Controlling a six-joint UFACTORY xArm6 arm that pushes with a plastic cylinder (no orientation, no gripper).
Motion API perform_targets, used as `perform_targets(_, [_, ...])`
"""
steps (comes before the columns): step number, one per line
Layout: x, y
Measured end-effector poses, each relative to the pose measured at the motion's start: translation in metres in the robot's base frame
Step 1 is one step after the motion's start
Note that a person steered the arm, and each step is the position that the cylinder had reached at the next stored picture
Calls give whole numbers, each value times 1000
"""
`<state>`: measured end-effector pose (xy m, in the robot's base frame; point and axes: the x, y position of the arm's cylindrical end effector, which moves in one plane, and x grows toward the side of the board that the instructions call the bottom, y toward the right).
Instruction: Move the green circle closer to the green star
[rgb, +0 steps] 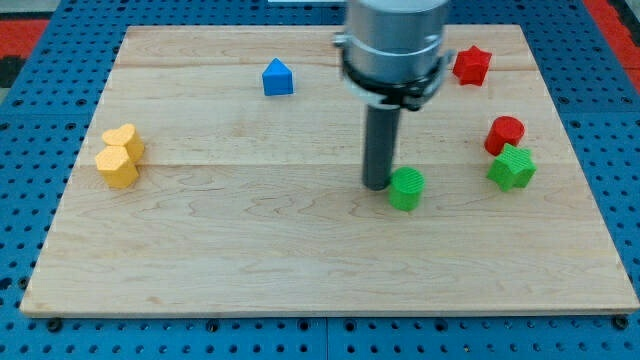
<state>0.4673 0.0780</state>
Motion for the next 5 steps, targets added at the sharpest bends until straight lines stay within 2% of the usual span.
perform_targets(1, [-2,6])
perform_targets(2, [20,-30])
perform_targets(3, [62,-24])
perform_targets(4, [50,14])
perform_targets(5, [19,44])
